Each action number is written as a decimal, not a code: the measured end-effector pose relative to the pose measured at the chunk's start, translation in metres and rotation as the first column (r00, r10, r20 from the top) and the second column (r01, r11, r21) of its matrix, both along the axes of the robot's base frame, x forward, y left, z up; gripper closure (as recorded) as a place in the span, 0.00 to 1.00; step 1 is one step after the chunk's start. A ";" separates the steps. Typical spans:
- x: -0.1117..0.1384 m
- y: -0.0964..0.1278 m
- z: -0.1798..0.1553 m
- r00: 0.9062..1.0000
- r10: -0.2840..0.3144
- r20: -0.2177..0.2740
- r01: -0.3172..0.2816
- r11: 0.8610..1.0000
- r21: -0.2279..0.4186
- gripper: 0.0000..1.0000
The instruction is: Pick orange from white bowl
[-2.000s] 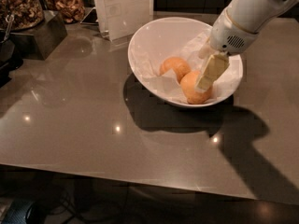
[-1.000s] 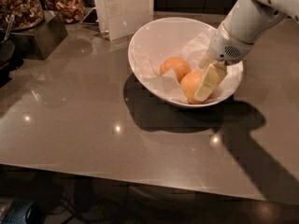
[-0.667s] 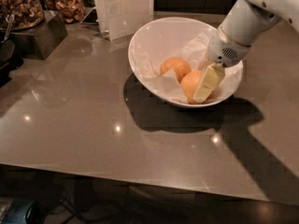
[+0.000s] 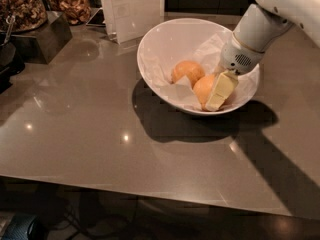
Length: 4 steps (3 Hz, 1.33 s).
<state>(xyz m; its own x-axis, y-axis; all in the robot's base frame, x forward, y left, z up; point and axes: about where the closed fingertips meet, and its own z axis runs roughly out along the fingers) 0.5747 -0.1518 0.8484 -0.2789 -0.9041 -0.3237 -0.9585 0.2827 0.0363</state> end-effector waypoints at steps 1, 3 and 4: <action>0.000 0.000 0.000 1.000 0.000 0.000 0.000 1.000 0.000 0.64; -0.010 0.006 0.035 0.996 0.030 0.081 -0.037 0.995 0.096 1.00; -0.029 0.008 0.077 0.981 0.061 0.184 -0.099 0.974 0.204 1.00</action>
Offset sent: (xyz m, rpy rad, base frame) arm -0.0036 -0.0006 0.0114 0.0439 -0.0081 0.0080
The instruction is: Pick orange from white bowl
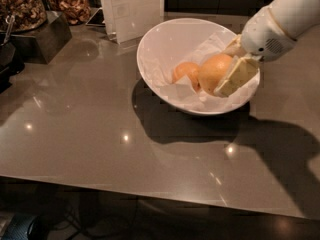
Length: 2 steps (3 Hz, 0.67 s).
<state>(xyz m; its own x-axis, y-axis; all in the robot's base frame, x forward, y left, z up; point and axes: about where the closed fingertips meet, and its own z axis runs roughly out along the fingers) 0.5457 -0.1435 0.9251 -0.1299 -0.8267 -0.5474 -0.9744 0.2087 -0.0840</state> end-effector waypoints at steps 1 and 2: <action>-0.023 -0.004 0.038 0.995 0.031 0.094 -0.041 0.994 0.103 1.00; -0.045 -0.017 0.065 0.985 0.018 0.170 -0.049 0.983 0.178 1.00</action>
Offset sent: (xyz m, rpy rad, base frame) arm -0.0741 -0.0409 0.0983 0.2768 -0.2587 0.0178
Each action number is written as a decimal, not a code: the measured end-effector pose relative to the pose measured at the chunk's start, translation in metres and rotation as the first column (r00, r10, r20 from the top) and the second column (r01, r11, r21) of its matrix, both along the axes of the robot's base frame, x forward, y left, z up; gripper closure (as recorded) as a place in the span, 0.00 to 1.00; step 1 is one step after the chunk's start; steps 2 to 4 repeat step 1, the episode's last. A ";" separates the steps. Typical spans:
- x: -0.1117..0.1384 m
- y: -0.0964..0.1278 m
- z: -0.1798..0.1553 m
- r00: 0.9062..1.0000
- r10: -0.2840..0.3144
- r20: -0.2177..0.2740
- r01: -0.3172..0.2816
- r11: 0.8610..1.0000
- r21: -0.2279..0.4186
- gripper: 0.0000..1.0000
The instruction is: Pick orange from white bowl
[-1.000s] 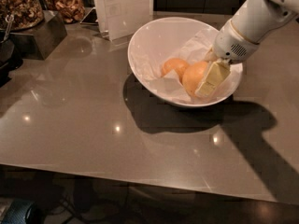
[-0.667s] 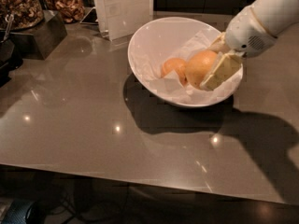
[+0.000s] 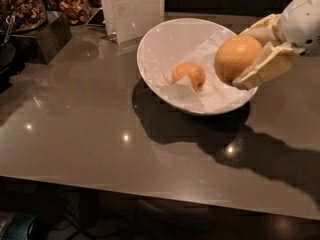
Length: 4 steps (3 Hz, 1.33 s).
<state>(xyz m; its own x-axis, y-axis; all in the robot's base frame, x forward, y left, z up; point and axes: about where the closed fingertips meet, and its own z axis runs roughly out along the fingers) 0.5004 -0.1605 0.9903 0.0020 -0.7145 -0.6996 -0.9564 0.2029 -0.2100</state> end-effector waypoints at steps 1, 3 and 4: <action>-0.021 -0.017 0.018 0.997 -0.039 0.064 0.036 0.998 0.054 1.00; -0.021 -0.017 0.018 0.997 -0.039 0.064 0.036 0.998 0.054 1.00; -0.021 -0.017 0.018 0.997 -0.039 0.064 0.036 0.998 0.054 1.00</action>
Offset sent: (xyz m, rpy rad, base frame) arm 0.0000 0.0000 0.0000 0.0000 0.0000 0.0000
